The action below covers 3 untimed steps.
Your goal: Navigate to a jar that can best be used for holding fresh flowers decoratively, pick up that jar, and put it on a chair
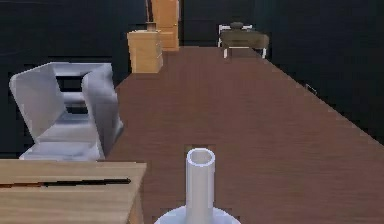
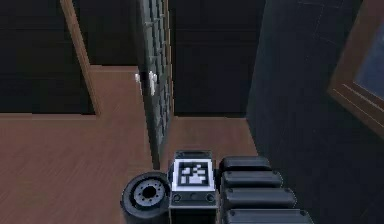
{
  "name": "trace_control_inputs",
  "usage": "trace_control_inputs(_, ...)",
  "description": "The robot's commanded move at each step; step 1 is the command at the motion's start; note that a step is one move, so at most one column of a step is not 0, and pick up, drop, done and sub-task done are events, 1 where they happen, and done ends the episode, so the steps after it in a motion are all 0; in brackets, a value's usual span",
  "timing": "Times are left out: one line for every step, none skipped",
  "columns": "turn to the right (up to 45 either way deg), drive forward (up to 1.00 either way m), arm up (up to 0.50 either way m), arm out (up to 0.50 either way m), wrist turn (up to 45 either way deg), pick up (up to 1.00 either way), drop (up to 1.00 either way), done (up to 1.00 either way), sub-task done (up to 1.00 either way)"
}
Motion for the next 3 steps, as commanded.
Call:
trace_control_inputs(-9.0,0.0,0.0,0.0,0.0,0.0,0.0,0.0,0.0)
trace_control_inputs(9.0,0.0,0.0,0.0,0.0,0.0,0.0,0.0,0.0)
trace_control_inputs(-45.0,0.0,0.0,0.0,0.0,0.0,0.0,0.0,0.0)
